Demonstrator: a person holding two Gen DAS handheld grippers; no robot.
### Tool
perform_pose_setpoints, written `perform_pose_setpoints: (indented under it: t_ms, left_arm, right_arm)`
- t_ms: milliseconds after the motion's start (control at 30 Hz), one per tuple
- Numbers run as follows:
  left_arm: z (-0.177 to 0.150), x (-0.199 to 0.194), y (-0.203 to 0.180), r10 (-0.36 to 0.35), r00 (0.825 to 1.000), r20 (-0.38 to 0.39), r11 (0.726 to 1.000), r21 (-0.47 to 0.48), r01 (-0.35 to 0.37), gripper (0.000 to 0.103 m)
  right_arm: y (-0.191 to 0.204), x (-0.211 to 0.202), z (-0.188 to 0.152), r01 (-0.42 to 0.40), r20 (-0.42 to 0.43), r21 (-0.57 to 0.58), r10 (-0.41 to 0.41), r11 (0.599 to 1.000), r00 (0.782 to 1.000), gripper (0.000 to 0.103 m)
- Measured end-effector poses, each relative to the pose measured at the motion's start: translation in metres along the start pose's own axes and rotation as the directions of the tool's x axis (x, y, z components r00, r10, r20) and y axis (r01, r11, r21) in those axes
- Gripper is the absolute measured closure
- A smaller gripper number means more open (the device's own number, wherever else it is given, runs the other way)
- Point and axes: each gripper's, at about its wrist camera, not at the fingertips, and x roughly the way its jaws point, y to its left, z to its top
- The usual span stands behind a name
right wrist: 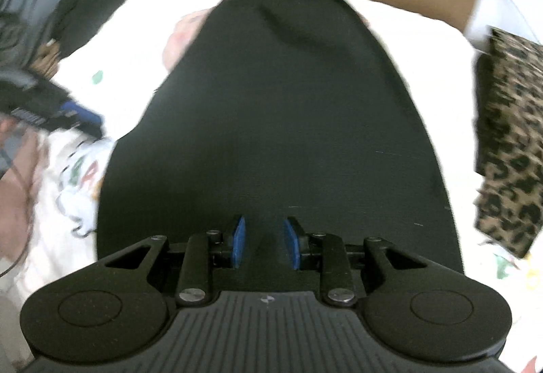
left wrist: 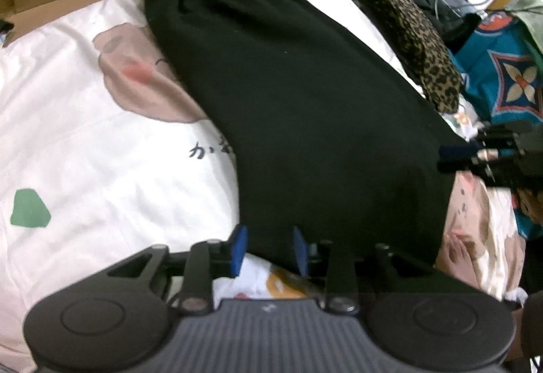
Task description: Fold clothes
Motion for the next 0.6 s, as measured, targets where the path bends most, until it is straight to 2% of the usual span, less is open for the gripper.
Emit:
perform_pose_setpoints:
  t_ms: [67,133,333,600]
  left_arm:
    - [0.004,-0.006,-0.002,0.003,1.000,-0.012,1.000,0.011,-0.003,0.057]
    - [0.009,-0.011,-0.003,0.008,1.000,-0.027,1.000,0.016,-0.008,0.054]
    - [0.012,-0.023,0.000,0.042,0.992,-0.117,0.996,-0.079,-0.052,0.054]
    - [0.014,-0.031,-0.020,0.112,0.985,-0.130,0.972,-0.192,-0.136,0.051]
  right_arm:
    - [-0.014,-0.003,-0.002,0.023,0.026,0.044,-0.025,0.999,0.999,0.070]
    - [-0.022,-0.006,-0.005,0.036,0.053,0.078,-0.040,0.996,0.998,0.071]
    - [-0.047,-0.016,-0.013,0.045,0.118,0.147,-0.062,0.988,0.991,0.071]
    - [-0.079,-0.025,-0.022,0.023,0.177,0.174,-0.054,0.984,0.983,0.070]
